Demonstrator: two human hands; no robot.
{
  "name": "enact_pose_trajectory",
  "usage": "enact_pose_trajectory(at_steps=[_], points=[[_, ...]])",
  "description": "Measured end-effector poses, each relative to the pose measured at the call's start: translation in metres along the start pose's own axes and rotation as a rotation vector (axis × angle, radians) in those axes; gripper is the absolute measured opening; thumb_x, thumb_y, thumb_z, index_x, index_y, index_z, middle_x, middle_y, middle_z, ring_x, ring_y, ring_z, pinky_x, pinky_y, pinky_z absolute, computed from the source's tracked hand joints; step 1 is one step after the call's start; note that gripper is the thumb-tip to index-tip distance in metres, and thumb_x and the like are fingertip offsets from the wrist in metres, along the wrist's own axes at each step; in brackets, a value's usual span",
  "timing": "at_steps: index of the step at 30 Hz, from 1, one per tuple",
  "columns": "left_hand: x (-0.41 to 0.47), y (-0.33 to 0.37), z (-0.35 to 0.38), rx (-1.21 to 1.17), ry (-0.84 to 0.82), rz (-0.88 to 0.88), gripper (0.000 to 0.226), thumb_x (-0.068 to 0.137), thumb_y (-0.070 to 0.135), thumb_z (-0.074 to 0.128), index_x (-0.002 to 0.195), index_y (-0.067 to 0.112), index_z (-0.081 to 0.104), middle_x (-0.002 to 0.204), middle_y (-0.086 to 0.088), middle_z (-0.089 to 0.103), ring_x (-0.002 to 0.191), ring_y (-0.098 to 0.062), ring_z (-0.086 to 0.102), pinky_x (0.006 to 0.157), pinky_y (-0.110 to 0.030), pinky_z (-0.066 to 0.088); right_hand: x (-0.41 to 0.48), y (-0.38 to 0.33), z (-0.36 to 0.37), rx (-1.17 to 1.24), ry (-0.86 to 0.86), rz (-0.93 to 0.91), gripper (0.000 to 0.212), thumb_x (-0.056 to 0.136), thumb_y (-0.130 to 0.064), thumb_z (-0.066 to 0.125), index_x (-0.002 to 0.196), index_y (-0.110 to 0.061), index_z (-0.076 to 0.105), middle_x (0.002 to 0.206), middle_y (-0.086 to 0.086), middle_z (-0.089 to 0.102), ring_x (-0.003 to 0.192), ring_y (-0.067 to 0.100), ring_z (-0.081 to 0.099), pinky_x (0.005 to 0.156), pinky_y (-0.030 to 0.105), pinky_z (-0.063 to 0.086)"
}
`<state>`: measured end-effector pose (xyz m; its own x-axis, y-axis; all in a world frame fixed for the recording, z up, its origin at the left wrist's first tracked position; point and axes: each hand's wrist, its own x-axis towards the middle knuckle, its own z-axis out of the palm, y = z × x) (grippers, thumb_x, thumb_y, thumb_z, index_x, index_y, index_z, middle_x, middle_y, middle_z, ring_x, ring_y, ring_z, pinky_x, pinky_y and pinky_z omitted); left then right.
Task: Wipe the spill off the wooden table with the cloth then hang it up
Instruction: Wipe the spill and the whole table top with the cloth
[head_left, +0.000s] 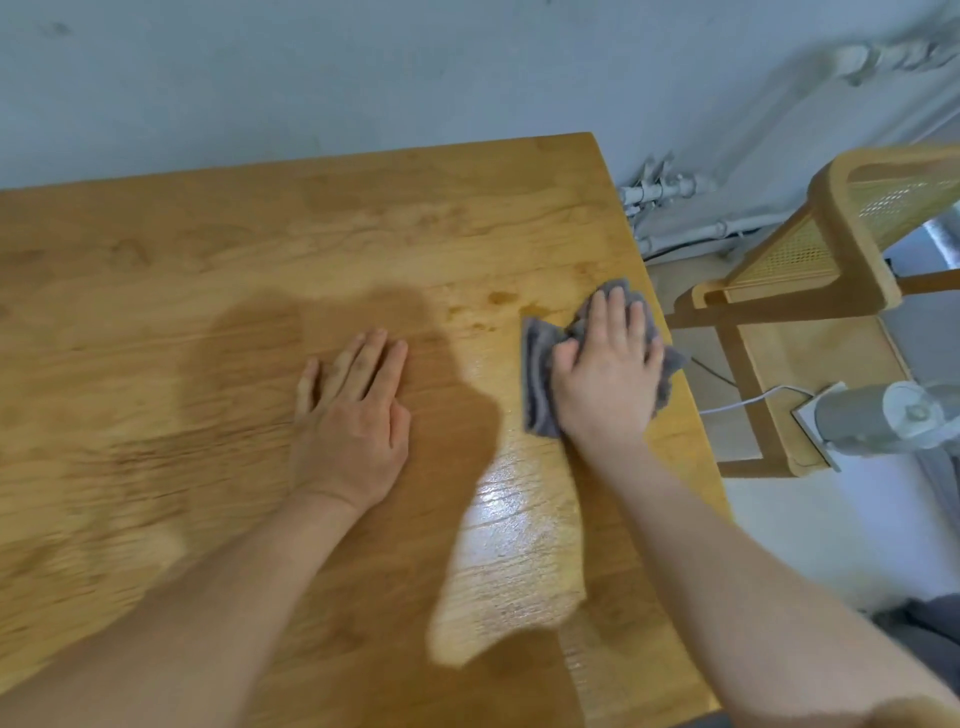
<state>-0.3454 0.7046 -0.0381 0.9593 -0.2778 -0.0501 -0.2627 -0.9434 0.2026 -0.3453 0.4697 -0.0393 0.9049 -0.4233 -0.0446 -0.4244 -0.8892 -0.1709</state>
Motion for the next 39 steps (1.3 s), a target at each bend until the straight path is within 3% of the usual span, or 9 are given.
enact_pose_trajectory(at_steps=[4,7,13,20,22,25,29,35,39], points=[[-0.003,0.002,-0.001,-0.010,0.020,0.012,0.057,0.086,0.030,0.030,0.139,0.016,0.046,0.148,-0.004,0.041,0.137,-0.021,0.035,0.111,-0.049,0.021,-0.067,-0.059,0.016,0.061,-0.078,-0.433,0.065,0.087,-0.039,0.037,0.149,-0.022,0.038,0.157,-0.004,0.032,0.147,0.016,0.023,0.119,0.045,0.017],[-0.003,0.000,-0.002,-0.039,0.027,0.005,0.058,0.086,0.028,0.030,0.140,0.014,0.045,0.149,-0.003,0.041,0.138,-0.020,0.034,0.113,-0.048,0.020,-0.031,-0.030,0.005,0.020,-0.126,-0.631,0.064,0.086,-0.041,0.040,0.148,-0.024,0.040,0.156,-0.005,0.034,0.146,0.015,0.025,0.119,0.043,0.019],[-0.001,0.000,0.000,-0.044,0.031,-0.003,0.057,0.088,0.029,0.028,0.140,0.013,0.044,0.149,-0.003,0.040,0.139,-0.019,0.031,0.114,-0.047,0.017,0.039,-0.004,-0.002,-0.020,-0.017,-0.020,0.066,0.092,-0.041,0.026,0.154,-0.018,0.024,0.162,0.001,0.019,0.150,0.021,0.011,0.120,0.048,0.009],[-0.003,-0.002,0.001,-0.072,0.041,0.012,0.058,0.084,0.025,0.033,0.139,0.012,0.045,0.148,-0.004,0.042,0.137,-0.021,0.035,0.112,-0.050,0.022,-0.029,-0.070,0.009,0.012,-0.211,-0.713,0.064,0.087,-0.042,0.033,0.149,-0.028,0.037,0.157,-0.008,0.031,0.147,0.013,0.022,0.119,0.044,0.015],[-0.003,-0.001,0.000,-0.077,0.035,0.007,0.057,0.085,0.026,0.032,0.139,0.012,0.044,0.148,-0.004,0.041,0.137,-0.021,0.034,0.113,-0.049,0.020,0.001,-0.026,0.002,-0.017,-0.166,-0.664,0.065,0.086,-0.043,0.034,0.149,-0.026,0.038,0.157,-0.005,0.032,0.147,0.015,0.023,0.120,0.046,0.017],[-0.001,-0.001,0.000,-0.071,0.027,-0.007,0.057,0.087,0.028,0.028,0.140,0.012,0.043,0.148,-0.004,0.041,0.138,-0.020,0.033,0.114,-0.047,0.017,0.043,0.024,-0.010,-0.030,-0.074,-0.254,0.065,0.091,-0.042,0.028,0.153,-0.021,0.029,0.161,-0.001,0.022,0.149,0.018,0.015,0.119,0.050,0.016],[0.000,-0.001,0.001,-0.069,0.033,-0.006,0.058,0.086,0.028,0.029,0.139,0.012,0.044,0.148,-0.004,0.041,0.138,-0.020,0.033,0.114,-0.047,0.017,0.048,-0.020,-0.001,0.013,-0.012,0.086,0.063,0.096,-0.037,0.031,0.155,-0.016,0.019,0.163,0.002,0.014,0.150,0.022,0.007,0.120,0.050,0.005],[-0.003,-0.002,0.001,-0.071,0.059,0.012,0.058,0.083,0.026,0.032,0.137,0.009,0.046,0.147,-0.006,0.042,0.136,-0.022,0.036,0.112,-0.049,0.020,-0.026,-0.099,0.019,0.100,-0.102,-0.527,0.058,0.092,-0.037,0.033,0.148,-0.023,0.039,0.157,-0.005,0.032,0.148,0.016,0.021,0.119,0.046,0.012],[-0.002,-0.003,0.001,-0.080,0.054,0.017,0.059,0.085,0.027,0.028,0.139,0.010,0.044,0.148,-0.005,0.040,0.138,-0.020,0.032,0.114,-0.047,0.016,-0.030,-0.023,0.009,0.009,-0.040,-0.333,0.062,0.091,-0.042,0.032,0.149,-0.022,0.039,0.157,-0.003,0.032,0.147,0.017,0.025,0.119,0.048,0.019]])
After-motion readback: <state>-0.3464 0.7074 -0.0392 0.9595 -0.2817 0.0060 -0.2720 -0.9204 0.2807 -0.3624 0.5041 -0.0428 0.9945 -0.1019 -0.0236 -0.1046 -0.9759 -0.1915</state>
